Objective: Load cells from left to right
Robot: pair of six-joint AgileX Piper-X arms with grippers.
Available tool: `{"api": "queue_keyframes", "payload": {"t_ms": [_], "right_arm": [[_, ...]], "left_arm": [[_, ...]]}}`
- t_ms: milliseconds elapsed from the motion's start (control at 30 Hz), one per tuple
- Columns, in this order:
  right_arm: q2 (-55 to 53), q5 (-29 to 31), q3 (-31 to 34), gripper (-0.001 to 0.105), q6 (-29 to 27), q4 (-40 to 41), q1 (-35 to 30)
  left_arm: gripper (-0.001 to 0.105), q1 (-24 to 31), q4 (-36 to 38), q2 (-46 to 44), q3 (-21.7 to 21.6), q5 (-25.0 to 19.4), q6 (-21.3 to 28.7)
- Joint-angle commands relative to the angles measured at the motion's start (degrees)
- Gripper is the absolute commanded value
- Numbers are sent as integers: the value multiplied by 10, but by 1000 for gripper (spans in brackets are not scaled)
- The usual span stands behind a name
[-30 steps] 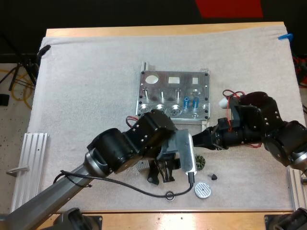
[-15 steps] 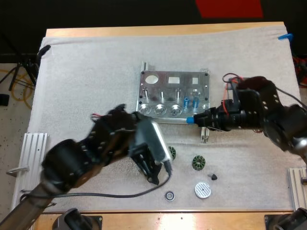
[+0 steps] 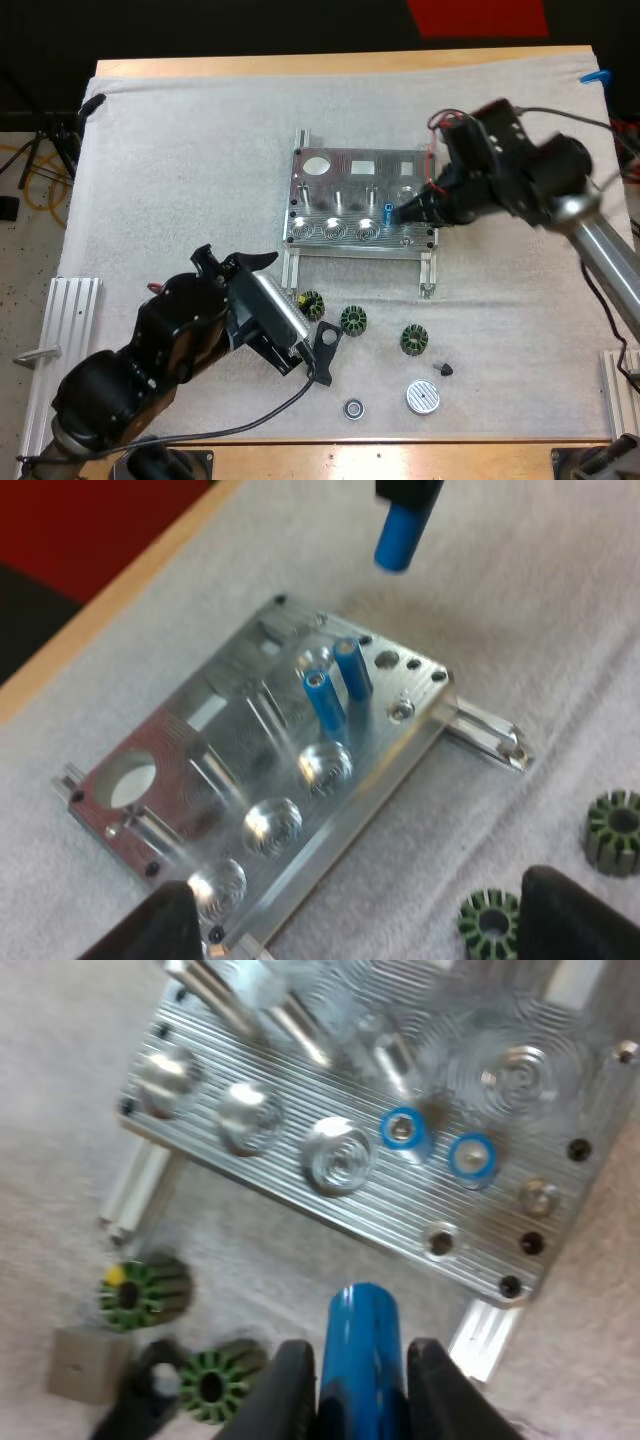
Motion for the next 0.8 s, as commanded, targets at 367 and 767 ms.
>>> {"api": "queue_keyframes", "payload": {"t_ms": [367,767], "right_arm": [[137,95,-85,0,-48,59,-2],[205,150,-86,0,-85,45,-13]], "left_arm": [[65,0,-31,-5,16,43,-10],[65,0,-31,-5,16,43,-10]]}}
